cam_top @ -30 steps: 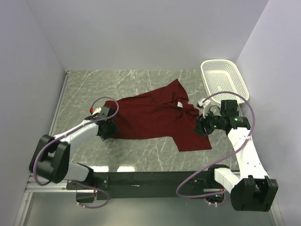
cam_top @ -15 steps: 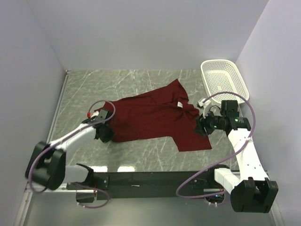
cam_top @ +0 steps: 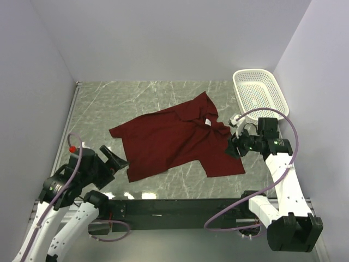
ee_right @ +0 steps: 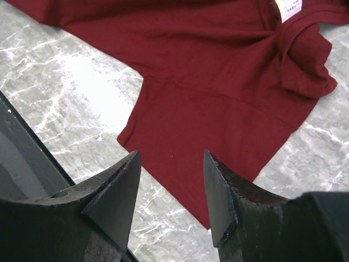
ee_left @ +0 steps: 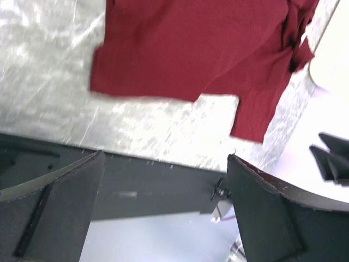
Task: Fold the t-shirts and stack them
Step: Flatten the tshirt out
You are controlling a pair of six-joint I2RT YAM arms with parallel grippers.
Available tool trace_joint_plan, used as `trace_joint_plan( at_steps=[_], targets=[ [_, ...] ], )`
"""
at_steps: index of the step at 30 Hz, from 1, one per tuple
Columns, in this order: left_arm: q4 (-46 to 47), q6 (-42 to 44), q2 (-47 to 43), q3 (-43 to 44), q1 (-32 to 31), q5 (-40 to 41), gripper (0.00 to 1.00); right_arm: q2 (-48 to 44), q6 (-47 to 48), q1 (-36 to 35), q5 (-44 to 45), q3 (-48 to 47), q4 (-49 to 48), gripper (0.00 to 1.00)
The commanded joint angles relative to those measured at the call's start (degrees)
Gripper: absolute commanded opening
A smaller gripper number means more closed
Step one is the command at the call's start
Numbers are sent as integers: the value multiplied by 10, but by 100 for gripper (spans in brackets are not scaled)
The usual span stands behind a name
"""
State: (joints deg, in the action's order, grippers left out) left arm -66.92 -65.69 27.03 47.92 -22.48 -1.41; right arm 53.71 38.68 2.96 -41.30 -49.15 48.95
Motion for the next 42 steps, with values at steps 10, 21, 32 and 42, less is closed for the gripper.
trace_joint_plan(
  at_steps=[10,21,32,42],
  targets=[
    [235,143,176,-6,0,75,99,68,-4,-55,-12,-42,-36,57],
    [444,197,378,1,116,19,99,419,-98,-253,194,-327,-98,59],
    [467,204,342,-67,137,-11,99,693,-164,-339,370,-627,-38,59],
    [438,210,275,-82,141,-3,99,814,-170,-348,482,-721,-25,50]
  ],
)
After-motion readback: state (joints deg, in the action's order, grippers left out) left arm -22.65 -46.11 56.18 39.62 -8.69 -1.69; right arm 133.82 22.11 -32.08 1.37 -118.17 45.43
